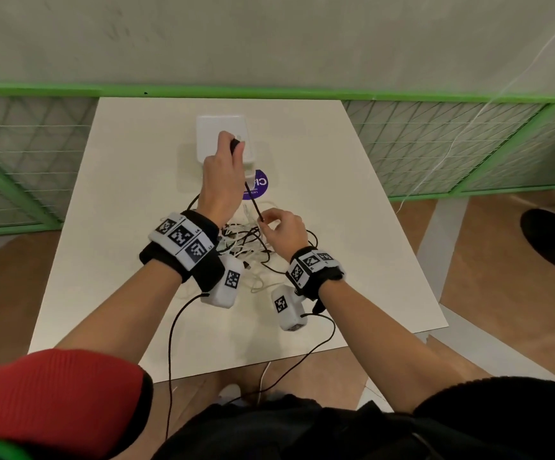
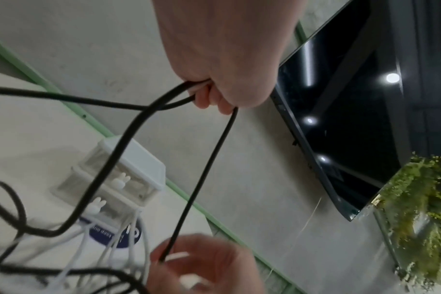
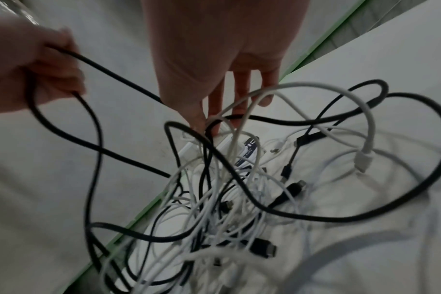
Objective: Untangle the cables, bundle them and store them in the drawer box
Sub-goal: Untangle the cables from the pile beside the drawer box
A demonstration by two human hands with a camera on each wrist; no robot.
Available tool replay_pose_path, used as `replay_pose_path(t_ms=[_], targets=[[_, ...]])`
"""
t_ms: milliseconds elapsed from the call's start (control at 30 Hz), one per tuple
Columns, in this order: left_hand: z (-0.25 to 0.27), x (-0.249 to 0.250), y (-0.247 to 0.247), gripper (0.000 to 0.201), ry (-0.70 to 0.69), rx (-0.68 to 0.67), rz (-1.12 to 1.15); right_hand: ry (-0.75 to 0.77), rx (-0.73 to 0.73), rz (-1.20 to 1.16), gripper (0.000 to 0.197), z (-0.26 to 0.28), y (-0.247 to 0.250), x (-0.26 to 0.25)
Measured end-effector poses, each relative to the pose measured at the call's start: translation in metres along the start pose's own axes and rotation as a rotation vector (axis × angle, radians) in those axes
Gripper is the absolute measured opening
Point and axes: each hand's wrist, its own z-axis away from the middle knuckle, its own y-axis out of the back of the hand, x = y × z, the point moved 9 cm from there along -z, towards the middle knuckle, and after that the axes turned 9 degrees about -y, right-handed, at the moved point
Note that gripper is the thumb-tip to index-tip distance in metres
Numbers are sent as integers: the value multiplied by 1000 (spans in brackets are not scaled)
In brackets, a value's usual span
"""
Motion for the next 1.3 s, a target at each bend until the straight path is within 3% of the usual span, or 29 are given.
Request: replay_pose_path(t_ms=[167, 300, 400, 433, 533, 567, 667, 800, 867, 967, 1200, 1300], targets=[[0, -9, 12, 24, -18, 71, -22, -5, -5, -6, 14, -3, 2, 4], [-3, -38, 20, 25, 99, -104, -376, 42, 14, -60, 21, -1, 7, 2], [-11, -22, 17, 25, -63, -140, -599, 108, 42, 1, 25, 3, 11, -5], [-11, -11, 7, 22, -137, -172, -585, 140, 43, 32, 25, 4, 10, -11], [19, 7, -54, 22, -334, -508, -593, 200, 44, 41, 22, 8, 9, -27], [31, 1, -66, 24, -327, -587, -600, 207, 63, 20, 20, 9, 11, -30], [45, -20, -73, 31, -130, -635, -487, 131, 100, -103, 15, 7, 19, -22], [37, -11, -67, 27, -87, -544, -306, 25, 64, -152, 14, 5, 8, -7], [22, -2, -51, 25, -56, -403, -161, 15, 30, -92, 8, 7, -3, 0], [1, 16, -22, 24, -88, -195, -55, -22, 23, -71, 17, 5, -10, 13], [-12, 9, 23, 24, -67, 108, 38, -80, -47, -66, 23, -1, -20, 19], [-14, -9, 19, 27, 49, 76, -8, -48, -70, -58, 20, 2, -23, 20]])
